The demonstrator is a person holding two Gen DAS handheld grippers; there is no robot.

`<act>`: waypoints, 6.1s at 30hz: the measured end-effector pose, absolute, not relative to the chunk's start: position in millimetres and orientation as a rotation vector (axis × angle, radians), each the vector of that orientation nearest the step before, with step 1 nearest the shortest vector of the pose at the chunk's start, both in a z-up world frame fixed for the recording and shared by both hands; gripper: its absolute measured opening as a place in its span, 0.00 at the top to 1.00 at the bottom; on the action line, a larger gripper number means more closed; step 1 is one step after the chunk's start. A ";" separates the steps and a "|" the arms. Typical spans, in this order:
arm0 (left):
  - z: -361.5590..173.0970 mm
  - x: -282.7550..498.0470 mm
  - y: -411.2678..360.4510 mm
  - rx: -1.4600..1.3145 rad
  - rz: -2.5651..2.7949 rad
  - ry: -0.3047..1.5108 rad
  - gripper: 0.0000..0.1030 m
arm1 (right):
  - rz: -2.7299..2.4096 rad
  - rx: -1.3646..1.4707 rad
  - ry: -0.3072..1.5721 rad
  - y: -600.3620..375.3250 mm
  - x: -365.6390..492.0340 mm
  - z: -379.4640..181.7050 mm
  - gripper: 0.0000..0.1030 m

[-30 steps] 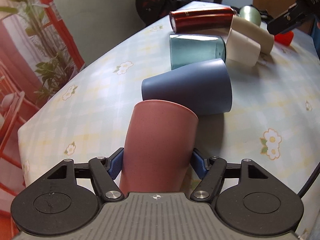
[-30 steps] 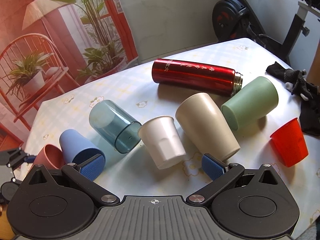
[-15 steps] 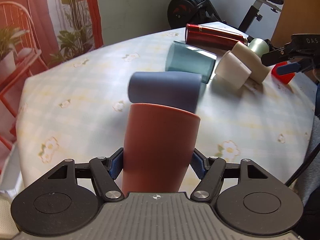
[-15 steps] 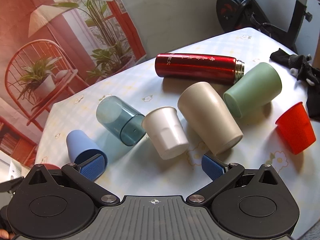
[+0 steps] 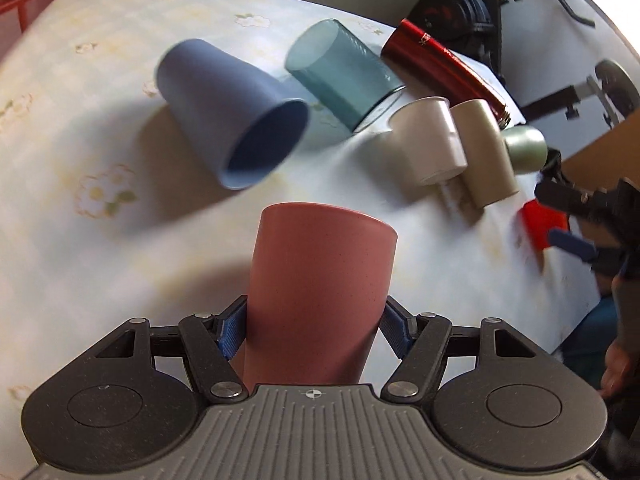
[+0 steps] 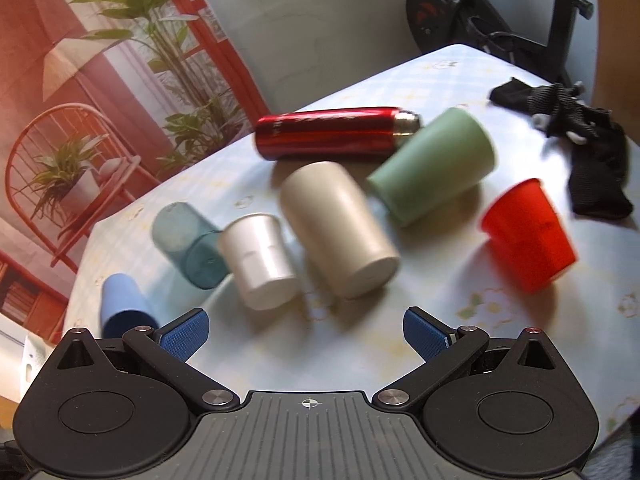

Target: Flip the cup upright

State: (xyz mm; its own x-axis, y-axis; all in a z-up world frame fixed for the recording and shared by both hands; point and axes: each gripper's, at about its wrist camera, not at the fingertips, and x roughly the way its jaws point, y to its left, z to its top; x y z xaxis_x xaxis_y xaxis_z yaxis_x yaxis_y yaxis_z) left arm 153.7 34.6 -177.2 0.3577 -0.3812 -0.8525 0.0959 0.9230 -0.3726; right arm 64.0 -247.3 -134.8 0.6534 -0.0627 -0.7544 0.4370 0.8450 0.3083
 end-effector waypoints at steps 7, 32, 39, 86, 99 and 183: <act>-179.6 154.1 -1.0 -0.423 -0.240 1.154 0.31 | -0.319 0.439 0.796 -278.0 49.1 -126.4 0.00; -154.1 144.1 -8.3 -0.496 -0.260 1.019 0.22 | -0.296 0.371 0.843 -271.1 51.9 -133.5 0.00; -110.0 121.0 23.5 -0.327 -0.161 0.818 0.22 | -0.170 0.357 0.868 -240.1 66.8 -132.9 0.00; -96.5 75.1 102.8 -0.150 0.122 0.675 0.22 | 0.094 0.281 1.033 -154.6 113.8 -184.9 0.35; -96.0 62.6 98.5 -0.263 0.108 0.616 0.22 | 0.164 0.261 0.903 -160.2 82.2 -157.0 0.36; 13.3 -14.0 43.9 0.037 0.013 0.396 0.03 | -0.112 0.086 0.561 -152.1 -36.5 -0.4 0.00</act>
